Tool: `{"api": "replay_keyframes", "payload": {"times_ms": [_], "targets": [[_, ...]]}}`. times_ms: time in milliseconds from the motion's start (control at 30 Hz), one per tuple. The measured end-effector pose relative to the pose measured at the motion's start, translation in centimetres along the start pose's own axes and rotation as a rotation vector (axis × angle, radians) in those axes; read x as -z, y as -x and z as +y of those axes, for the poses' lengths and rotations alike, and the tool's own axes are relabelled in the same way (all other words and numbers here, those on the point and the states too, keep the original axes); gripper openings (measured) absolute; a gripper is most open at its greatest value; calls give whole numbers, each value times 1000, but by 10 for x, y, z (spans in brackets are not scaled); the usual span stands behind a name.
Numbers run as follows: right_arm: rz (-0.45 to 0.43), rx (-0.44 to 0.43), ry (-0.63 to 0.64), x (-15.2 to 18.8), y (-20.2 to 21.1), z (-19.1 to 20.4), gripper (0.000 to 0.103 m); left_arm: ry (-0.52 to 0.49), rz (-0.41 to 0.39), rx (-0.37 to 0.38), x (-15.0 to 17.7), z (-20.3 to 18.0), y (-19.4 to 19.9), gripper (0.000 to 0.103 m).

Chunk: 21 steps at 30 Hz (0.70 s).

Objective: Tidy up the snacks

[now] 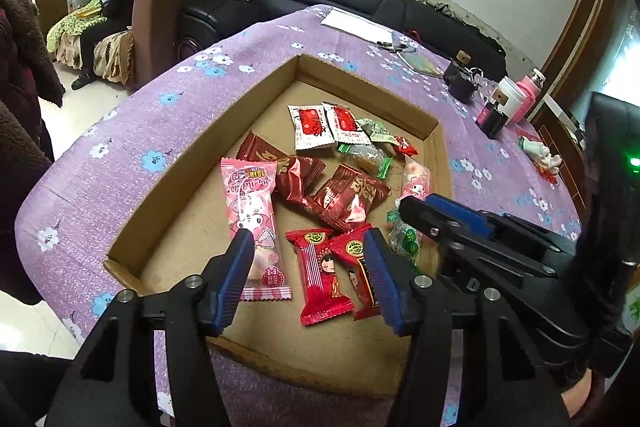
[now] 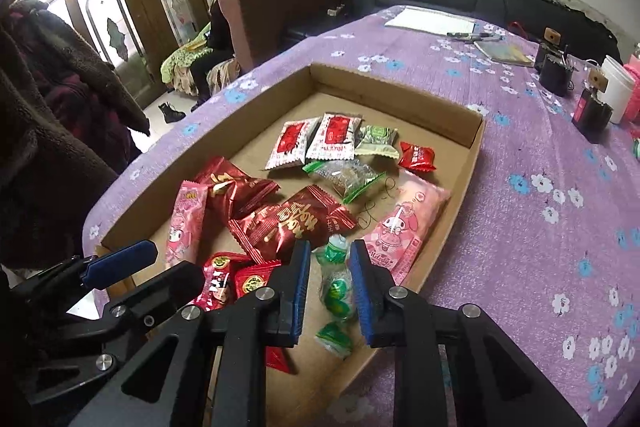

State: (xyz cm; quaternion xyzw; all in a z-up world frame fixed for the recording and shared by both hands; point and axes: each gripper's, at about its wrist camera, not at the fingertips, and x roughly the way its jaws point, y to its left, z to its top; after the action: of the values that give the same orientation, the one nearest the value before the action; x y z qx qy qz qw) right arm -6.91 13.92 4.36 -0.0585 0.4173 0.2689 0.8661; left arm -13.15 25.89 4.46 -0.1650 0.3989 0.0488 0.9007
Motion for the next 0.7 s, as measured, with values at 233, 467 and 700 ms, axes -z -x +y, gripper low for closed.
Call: {"api": "replay_keyframes", "payload": {"times_ms": [233, 467, 700], "targets": [[-101, 28, -4, 4, 36, -3, 40, -42, -67, -166, 0, -9, 9, 60], [-148, 89, -41, 18, 59, -20, 54, -75, -146, -273, 4, -19, 22, 80], [-140, 125, -69, 33, 67, -32, 58, -105, -113, -270, 10, -32, 18, 80]]}}
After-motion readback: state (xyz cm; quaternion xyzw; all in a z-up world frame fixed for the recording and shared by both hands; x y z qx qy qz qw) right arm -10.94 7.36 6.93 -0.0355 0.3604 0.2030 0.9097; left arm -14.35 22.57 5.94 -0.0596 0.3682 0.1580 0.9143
